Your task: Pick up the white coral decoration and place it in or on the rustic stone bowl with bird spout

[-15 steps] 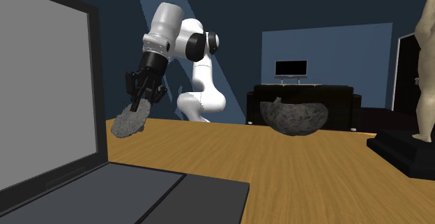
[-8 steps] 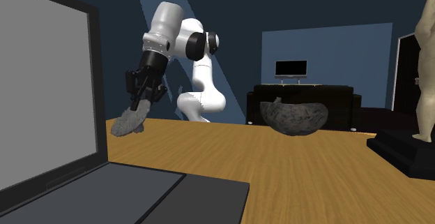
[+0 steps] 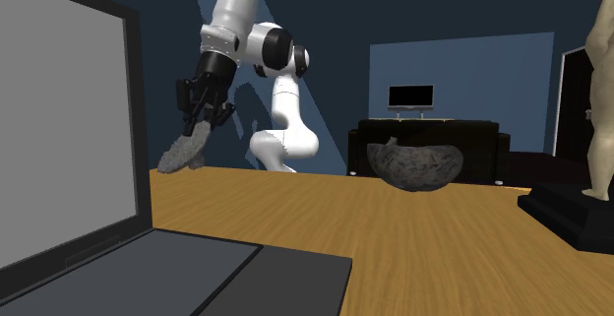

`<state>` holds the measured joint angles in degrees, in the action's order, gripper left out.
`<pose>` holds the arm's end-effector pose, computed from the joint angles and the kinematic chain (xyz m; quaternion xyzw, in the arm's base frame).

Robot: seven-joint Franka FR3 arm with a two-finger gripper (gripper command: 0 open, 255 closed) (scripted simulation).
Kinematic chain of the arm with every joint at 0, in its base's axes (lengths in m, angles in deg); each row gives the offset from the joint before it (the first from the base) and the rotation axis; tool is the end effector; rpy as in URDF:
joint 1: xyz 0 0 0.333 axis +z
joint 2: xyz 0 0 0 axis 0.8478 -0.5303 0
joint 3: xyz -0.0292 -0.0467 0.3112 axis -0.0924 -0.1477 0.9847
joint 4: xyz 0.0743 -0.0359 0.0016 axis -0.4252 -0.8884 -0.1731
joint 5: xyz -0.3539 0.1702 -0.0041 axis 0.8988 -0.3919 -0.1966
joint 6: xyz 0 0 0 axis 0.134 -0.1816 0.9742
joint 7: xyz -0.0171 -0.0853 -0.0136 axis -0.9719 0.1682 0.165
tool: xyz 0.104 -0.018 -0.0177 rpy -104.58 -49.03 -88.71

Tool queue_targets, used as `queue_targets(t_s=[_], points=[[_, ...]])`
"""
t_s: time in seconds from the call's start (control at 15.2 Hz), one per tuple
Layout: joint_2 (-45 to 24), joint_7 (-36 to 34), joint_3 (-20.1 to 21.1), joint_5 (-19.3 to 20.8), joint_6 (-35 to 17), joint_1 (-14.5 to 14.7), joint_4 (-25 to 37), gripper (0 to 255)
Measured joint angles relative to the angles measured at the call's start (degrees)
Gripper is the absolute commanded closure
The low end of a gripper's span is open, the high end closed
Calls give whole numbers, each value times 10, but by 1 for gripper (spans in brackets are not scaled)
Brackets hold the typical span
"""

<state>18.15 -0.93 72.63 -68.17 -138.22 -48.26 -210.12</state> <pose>0.4374 -0.0328 0.5598 0.8276 0.5255 0.1012 0.1694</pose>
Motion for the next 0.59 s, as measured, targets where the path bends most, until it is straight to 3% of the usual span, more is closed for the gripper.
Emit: queue_targets(t_s=[0.59], points=[[1,16,4,-11,67,4,67,255]])
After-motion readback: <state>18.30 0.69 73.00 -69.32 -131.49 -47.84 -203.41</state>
